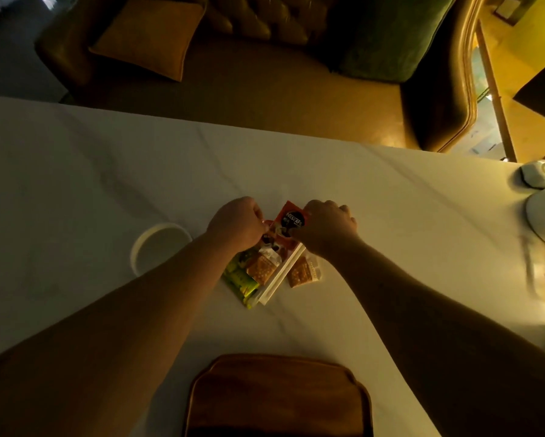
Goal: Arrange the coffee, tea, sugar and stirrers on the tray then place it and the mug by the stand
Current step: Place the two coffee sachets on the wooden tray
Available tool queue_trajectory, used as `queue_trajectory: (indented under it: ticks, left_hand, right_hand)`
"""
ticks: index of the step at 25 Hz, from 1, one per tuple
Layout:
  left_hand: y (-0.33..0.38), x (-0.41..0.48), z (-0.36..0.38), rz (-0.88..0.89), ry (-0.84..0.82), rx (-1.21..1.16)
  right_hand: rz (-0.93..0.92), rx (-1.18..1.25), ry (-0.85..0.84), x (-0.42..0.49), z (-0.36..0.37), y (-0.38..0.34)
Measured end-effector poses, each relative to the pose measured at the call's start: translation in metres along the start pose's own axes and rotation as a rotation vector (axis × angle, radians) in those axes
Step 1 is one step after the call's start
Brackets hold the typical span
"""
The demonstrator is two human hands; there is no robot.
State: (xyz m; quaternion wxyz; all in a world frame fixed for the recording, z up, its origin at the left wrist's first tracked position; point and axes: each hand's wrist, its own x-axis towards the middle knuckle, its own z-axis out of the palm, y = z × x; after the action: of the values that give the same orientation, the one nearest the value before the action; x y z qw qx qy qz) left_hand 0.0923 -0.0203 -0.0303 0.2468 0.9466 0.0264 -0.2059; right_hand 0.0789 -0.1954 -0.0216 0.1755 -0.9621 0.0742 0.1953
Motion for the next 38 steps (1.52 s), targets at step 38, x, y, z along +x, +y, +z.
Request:
queue_trajectory:
  ticks: [38]
  left_hand:
    - [-0.099,-0.293,0.072,0.117,0.297,0.162]
  right_hand:
    - [-0.073,0.091,0.037,-0.271,0.096,0.036]
